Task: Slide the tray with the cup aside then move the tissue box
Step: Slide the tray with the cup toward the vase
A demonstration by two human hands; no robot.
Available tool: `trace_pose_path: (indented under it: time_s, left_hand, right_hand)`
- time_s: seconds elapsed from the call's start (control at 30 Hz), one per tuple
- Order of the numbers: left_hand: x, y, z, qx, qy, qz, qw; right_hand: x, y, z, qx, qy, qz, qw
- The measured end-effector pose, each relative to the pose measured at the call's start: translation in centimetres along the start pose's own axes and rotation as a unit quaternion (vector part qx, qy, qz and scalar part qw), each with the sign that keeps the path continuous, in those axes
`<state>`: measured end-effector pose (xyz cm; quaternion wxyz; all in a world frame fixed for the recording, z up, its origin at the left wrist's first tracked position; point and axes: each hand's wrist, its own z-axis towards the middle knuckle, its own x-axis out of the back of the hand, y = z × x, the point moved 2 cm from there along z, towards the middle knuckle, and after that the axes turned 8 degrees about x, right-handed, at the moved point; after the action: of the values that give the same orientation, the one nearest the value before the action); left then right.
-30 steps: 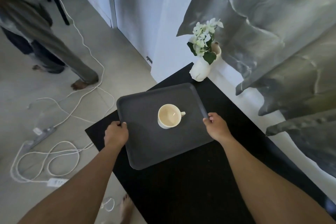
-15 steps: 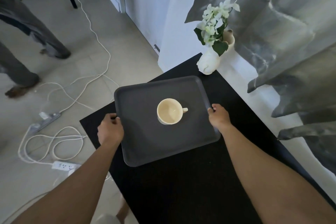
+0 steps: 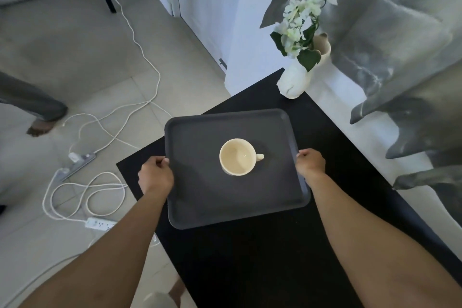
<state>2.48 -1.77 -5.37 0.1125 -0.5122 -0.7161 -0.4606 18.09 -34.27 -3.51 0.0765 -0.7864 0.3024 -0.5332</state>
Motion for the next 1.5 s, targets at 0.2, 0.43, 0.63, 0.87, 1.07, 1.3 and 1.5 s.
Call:
trace_pose_path:
  time_s: [0.2,0.43,0.63,0.87,1.07,1.3,1.5]
  left_hand:
    - [-0.1,0.4,-0.6,-0.004,-0.013,0.003,1.0]
    - [0.0,2.7,-1.0,-0.032,-0.027,-0.002,0.999]
    - [-0.8,5.8,-2.3,-0.073,-0.048,0.011,0.996]
    - [-3.6,9.3,-5.6,-0.138,-0.094,0.04,0.985]
    - [-6.5,12.3,-9.1,-0.192,-0.129,0.065,0.971]
    - [-10.2,15.0,-12.6,-0.255,-0.159,0.119,0.946]
    - [-13.6,15.8,-14.2,-0.295,-0.19,0.159,0.923]
  right_hand:
    - [1.1,0.7,-1.2,-0.03,-0.012,-0.022,0.999]
    - [2.8,1.8,-2.4,-0.06,-0.002,-0.009,0.998]
    - [5.0,4.2,-4.3,-0.086,0.021,0.04,0.995]
    - [8.3,9.0,-7.0,-0.142,0.049,0.09,0.985]
    - [10.4,13.4,-9.1,-0.178,0.073,0.166,0.967]
    - [10.8,18.0,-11.1,-0.225,0.074,0.235,0.943]
    - [9.8,21.4,-11.9,-0.265,0.089,0.268,0.922]
